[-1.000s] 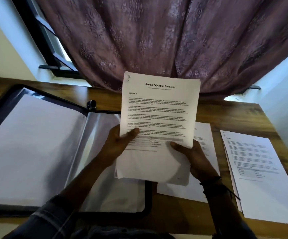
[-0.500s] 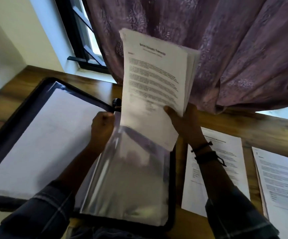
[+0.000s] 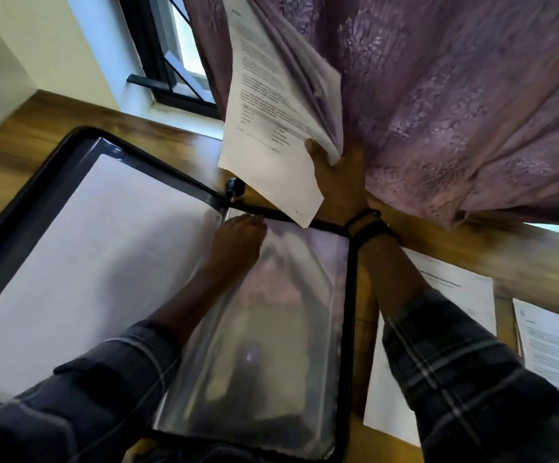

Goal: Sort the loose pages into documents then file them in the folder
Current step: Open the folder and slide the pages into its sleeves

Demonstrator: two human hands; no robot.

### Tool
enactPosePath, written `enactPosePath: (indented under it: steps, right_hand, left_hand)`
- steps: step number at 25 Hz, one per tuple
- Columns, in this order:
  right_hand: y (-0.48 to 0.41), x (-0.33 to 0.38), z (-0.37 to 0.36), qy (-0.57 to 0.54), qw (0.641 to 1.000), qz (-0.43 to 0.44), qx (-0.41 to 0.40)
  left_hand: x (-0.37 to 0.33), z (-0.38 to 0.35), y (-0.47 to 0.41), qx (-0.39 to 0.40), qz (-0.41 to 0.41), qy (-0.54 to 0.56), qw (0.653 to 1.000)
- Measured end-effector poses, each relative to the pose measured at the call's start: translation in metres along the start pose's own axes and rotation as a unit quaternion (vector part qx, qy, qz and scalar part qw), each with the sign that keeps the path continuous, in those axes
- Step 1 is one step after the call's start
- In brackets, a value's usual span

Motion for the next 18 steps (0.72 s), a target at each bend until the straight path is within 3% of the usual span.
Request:
enactPosePath:
  steps: [4,12,18]
  right_hand:
    - [-0.014,-0.029,-0.009,-0.028,0.996,-0.083,0.007]
    - [-0.023,-0.041,-0.014,-0.061,0.995,-0.077,0.016]
    - [-0.027,-0.049,-0.023,-0.095,0.992,-0.084,0.02]
  left_hand:
    - [-0.001,-0.008,0.008,-0.015,0.009,0.0,1.0]
    - [-0.006,-0.008,0.007,-0.041,-0.036,-0.04,0.998]
    - [0.001,0.006,-0.004,-0.014,0.001,0.015,1.0]
Point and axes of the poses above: each hand's wrist, its own y-axis away from the middle knuckle, its own z-axis out of the back of the hand, x = y × z, the point moved 9 cm from there along -y, towards the middle knuckle, and after that the axes turned 12 degrees about -y, right-handed, at the moved point
